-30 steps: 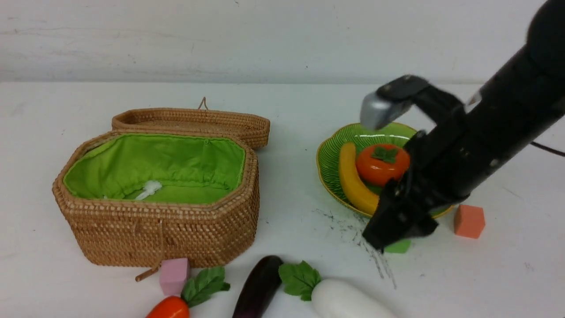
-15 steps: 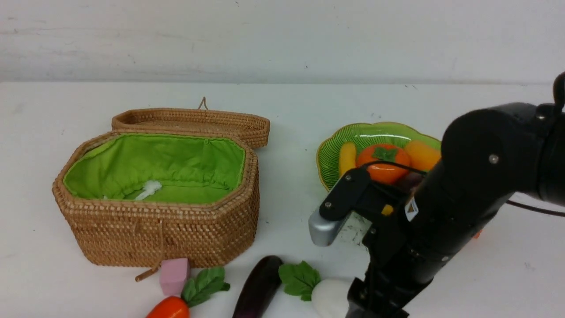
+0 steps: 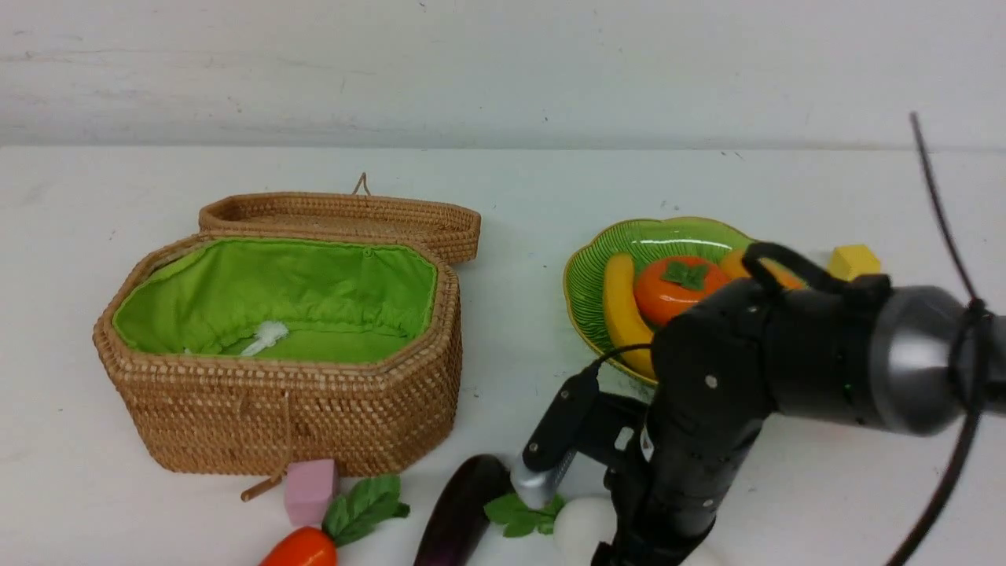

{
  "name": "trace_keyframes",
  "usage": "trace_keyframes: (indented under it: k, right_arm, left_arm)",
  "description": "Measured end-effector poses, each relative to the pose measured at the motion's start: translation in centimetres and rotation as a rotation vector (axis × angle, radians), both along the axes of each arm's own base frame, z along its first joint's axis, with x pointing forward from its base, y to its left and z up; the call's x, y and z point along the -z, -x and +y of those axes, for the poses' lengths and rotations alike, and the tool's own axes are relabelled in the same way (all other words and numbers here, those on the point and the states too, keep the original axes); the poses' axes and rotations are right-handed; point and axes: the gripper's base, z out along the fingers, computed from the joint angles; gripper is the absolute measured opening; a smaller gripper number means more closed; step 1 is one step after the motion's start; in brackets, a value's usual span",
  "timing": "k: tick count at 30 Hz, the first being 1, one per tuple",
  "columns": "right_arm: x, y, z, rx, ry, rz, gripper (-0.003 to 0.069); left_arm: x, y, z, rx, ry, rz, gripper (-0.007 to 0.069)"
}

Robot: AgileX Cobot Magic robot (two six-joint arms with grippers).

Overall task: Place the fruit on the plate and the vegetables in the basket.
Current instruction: Take a daikon with your right arm and place it on the basket on the left.

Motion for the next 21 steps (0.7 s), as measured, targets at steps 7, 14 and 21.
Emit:
trace_keyframes:
  k: [7,14,21]
  right_arm:
    - [1.3,-0.3,0.2,-0.003,0.038,0.031,0.0533]
    - [-2.4,-1.5,1.1,-0.046,0.026,0.0,0.0533]
    - [-11.8,-3.9,3.1,-0.048,-0.146,-0.224,0.0533]
  left_arm:
    - [0.0,0.0,0.0,0.0,0.0,0.0,0.0239]
    - [0.0,0.0,0.0,0.0,0.0,0.0,0.0239]
    - [0.0,0.0,0.0,0.0,0.0,0.0,0.0239]
